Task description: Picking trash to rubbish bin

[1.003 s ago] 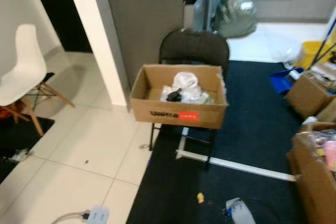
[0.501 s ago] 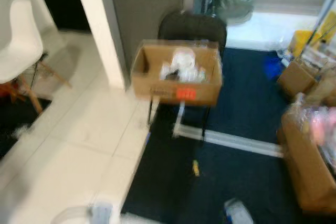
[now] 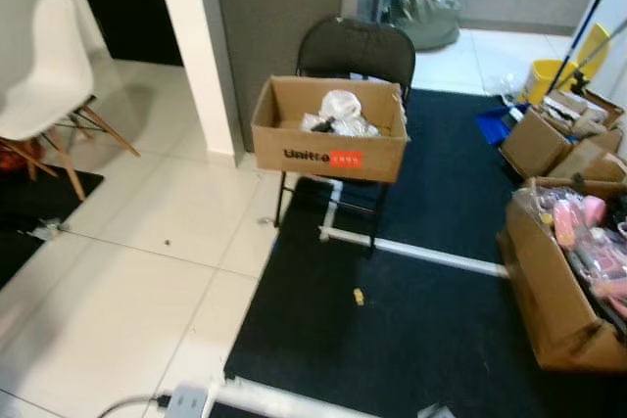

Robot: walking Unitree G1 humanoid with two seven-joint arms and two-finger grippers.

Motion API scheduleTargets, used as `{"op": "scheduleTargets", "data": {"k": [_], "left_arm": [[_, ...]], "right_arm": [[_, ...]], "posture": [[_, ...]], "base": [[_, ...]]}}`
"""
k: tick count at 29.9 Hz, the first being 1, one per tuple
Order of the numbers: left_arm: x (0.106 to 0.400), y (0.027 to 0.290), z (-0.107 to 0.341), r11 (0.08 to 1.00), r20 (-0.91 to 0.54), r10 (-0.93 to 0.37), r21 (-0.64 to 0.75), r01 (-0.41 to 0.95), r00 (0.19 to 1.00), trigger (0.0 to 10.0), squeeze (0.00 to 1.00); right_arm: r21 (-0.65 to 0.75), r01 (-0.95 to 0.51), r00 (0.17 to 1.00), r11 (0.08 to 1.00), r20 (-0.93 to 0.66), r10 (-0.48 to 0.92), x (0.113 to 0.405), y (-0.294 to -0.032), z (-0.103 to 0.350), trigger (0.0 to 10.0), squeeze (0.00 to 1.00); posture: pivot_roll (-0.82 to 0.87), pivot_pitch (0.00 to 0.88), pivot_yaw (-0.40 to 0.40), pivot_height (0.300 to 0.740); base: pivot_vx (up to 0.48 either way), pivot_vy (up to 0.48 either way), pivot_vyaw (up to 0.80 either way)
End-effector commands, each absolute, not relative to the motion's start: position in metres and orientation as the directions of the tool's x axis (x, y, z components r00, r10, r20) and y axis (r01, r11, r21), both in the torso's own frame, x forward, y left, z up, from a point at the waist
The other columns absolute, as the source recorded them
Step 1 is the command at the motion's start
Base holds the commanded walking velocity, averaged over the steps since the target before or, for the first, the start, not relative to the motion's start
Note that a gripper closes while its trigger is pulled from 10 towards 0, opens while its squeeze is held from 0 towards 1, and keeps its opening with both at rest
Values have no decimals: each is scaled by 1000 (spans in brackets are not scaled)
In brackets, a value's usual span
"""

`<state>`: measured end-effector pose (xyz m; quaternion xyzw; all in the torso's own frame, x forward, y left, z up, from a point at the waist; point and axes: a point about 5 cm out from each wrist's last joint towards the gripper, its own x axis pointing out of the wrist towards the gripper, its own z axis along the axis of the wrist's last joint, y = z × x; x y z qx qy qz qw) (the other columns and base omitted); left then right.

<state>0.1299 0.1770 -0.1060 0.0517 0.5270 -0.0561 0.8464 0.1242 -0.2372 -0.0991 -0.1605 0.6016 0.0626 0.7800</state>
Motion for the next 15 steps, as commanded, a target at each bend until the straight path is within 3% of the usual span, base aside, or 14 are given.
{"op": "scheduleTargets", "data": {"k": [1, 15], "left_arm": [[116, 174, -111, 986, -923, -52, 12, 164, 380, 10000, 0], [115, 173, -112, 987, -924, -53, 8, 159, 378, 10000, 0]], "right_arm": [[-169, -288, 250, 943, -963, -96, 119, -236, -101, 10000, 0], [-177, -293, 249, 939, -963, -104, 119, -238, -101, 10000, 0]], "posture": [[-26, 24, 57, 740], [-26, 26, 62, 740]], "base": [[-368, 0, 0], [-360, 0, 0]]}}
